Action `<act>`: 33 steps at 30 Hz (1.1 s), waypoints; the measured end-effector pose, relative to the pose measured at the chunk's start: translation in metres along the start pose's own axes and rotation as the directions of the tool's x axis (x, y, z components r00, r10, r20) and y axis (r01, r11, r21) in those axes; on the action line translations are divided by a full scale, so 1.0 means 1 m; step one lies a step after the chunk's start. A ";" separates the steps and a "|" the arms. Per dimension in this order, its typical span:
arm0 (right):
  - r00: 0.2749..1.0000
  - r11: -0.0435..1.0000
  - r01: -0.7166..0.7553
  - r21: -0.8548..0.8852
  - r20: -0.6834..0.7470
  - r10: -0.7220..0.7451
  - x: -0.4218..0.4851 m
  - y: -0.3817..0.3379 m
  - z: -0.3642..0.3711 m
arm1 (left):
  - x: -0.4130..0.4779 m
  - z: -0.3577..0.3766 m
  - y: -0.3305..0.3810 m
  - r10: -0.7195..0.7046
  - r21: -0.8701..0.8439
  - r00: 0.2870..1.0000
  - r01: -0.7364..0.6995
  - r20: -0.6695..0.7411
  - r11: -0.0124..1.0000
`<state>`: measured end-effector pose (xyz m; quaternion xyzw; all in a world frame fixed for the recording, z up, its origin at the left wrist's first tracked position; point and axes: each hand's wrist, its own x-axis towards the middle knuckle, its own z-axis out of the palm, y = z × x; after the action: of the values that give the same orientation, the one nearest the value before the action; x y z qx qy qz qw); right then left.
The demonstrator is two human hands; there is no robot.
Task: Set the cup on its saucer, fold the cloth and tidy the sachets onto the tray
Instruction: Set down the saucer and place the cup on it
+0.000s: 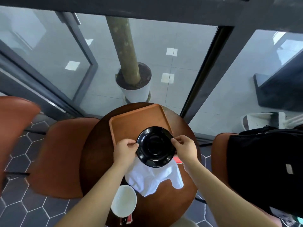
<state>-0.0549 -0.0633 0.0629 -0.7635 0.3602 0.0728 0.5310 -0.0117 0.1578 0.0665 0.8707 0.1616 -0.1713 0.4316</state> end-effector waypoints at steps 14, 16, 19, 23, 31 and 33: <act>0.949 0.958 0.169 -0.231 0.300 -0.096 -0.049 -0.039 0.112 | -0.028 -0.098 -0.098 -0.200 -0.172 0.969 0.174 -0.148 0.969; 0.938 0.951 0.179 -0.253 0.334 -0.087 -0.054 -0.041 0.129 | -0.028 -0.109 -0.112 -0.213 -0.157 0.963 0.187 -0.168 0.970; 0.927 0.917 0.238 -0.321 0.358 -0.115 -0.058 -0.044 0.155 | -0.023 -0.122 -0.134 -0.251 -0.175 0.952 0.220 -0.178 0.960; 0.912 0.853 0.303 -0.425 0.391 -0.129 -0.058 -0.047 0.192 | -0.011 -0.133 -0.162 -0.308 -0.224 0.932 0.264 -0.189 0.938; 0.909 0.764 0.350 -0.542 0.393 -0.138 -0.035 -0.045 0.264 | 0.048 -0.139 -0.211 -0.338 -0.215 0.919 0.295 -0.201 0.931; 0.907 0.742 0.373 -0.557 0.389 -0.164 -0.027 -0.043 0.275 | 0.063 -0.138 -0.218 -0.326 -0.194 0.922 0.288 -0.208 0.938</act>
<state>0.0274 0.1945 -0.0082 -0.9175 0.1112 0.2292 0.3055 -0.0270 0.4031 -0.0340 0.8113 0.3601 -0.1183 0.4452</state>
